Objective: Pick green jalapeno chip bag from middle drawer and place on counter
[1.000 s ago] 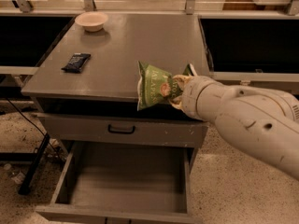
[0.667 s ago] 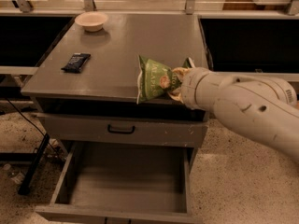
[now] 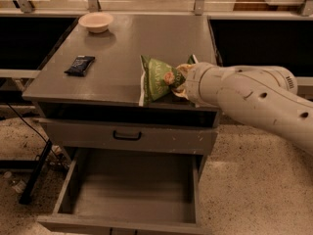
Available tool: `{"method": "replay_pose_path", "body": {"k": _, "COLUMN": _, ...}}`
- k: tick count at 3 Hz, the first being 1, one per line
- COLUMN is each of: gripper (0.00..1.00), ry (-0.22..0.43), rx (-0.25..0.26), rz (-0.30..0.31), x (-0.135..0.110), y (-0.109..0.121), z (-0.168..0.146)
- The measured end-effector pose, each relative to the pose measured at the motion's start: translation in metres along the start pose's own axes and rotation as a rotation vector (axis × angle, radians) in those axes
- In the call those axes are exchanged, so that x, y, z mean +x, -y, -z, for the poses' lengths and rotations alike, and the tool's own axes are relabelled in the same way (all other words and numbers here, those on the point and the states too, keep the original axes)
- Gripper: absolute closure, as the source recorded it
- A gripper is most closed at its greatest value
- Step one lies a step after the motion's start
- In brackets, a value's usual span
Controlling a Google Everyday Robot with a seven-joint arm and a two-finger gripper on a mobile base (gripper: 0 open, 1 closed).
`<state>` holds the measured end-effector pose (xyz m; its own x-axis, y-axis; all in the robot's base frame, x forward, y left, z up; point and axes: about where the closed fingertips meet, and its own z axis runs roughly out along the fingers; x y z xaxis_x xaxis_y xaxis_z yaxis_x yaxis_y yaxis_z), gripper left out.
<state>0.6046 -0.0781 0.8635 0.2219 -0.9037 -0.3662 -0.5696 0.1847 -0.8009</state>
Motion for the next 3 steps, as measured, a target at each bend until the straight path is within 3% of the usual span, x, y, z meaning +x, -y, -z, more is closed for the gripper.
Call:
{"method": "replay_pose_path", "body": {"k": 1, "gripper": 1.0, "ry": 0.011, "rx": -0.034, "rz": 0.011, "x": -0.005, "y": 0.0, "z": -0.019}}
{"method": "replay_pose_path", "body": {"k": 2, "gripper": 1.0, "ry": 0.009, "rx": -0.029, "rz": 0.013, "x": -0.006, "y": 0.005, "z": -0.018}}
{"method": "replay_pose_path", "body": {"k": 3, "gripper": 1.0, "ry": -0.015, "rx": -0.005, "rz": 0.021, "x": 0.0, "y": 0.041, "z": -0.022}}
